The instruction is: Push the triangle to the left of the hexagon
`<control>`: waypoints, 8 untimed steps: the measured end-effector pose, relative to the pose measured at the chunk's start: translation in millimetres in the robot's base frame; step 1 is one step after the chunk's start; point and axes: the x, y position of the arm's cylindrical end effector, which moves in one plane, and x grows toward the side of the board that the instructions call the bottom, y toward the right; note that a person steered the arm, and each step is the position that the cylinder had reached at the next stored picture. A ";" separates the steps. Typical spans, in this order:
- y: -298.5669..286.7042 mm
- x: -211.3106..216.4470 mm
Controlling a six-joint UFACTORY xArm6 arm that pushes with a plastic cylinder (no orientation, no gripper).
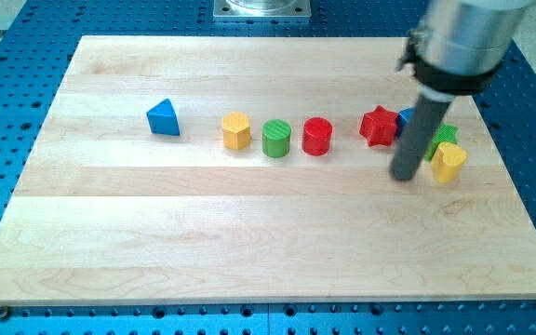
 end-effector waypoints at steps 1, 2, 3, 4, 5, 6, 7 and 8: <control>-85.6 1.8; -141.5 -32.6; -184.4 -38.1; -257.9 -8.0; -304.5 -29.6; -306.3 -75.3; -291.8 -100.8; -286.5 -118.6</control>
